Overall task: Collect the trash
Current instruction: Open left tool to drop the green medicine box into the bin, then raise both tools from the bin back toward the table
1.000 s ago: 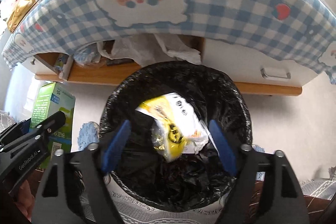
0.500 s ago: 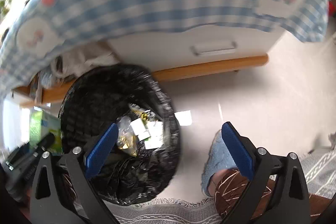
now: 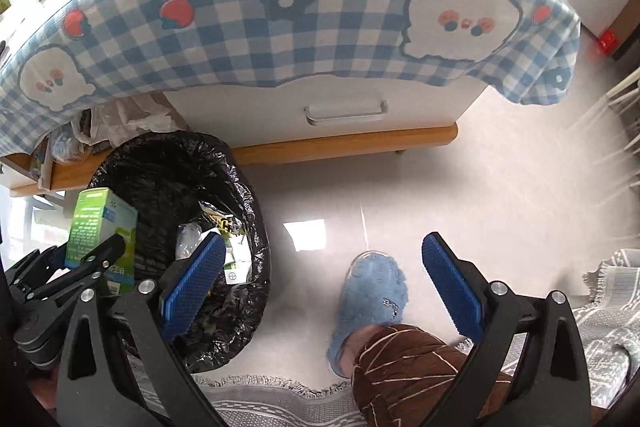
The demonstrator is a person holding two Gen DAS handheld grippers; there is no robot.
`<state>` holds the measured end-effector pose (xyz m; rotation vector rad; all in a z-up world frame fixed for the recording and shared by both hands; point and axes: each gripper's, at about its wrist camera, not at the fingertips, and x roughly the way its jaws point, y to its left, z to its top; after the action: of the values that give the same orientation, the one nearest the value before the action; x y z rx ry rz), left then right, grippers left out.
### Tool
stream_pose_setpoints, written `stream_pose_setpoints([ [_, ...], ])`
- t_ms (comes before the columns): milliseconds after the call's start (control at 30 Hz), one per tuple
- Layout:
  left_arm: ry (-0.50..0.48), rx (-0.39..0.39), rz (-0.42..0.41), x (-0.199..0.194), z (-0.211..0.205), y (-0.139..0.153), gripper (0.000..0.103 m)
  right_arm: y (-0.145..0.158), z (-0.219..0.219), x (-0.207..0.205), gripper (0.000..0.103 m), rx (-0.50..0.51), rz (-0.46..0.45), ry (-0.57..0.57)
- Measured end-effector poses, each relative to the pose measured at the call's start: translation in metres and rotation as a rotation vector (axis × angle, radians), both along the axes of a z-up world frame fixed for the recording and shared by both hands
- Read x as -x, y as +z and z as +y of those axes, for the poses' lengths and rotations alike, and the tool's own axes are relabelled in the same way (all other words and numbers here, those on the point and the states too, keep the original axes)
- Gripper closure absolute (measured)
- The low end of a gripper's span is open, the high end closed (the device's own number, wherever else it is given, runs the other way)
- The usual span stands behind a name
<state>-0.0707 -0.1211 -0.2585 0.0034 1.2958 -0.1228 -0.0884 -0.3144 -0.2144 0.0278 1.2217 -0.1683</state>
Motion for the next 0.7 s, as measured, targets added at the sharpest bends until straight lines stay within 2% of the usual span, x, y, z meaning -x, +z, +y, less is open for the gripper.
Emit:
stream_pose_setpoints([
  [267,-0.040,-0.015,-0.019,0.000,-0.010,0.005,0.054,0.003,-0.003,0.004,0.009,0.015,-0.004,-0.014],
  [400,-0.046,-0.037,-0.044,0.001,-0.009,0.011,0.040,0.003,-0.002,0.003,0.009,0.017,-0.002,-0.012],
  [467,-0.040,-0.052,-0.050,0.001,-0.005,0.013,0.028,0.003,-0.001,0.002,0.009,0.015,-0.007,-0.012],
  [700,0.015,-0.066,-0.102,0.002,0.030,0.035,0.010,0.015,0.020,-0.008,0.009,-0.018,-0.054,0.037],
])
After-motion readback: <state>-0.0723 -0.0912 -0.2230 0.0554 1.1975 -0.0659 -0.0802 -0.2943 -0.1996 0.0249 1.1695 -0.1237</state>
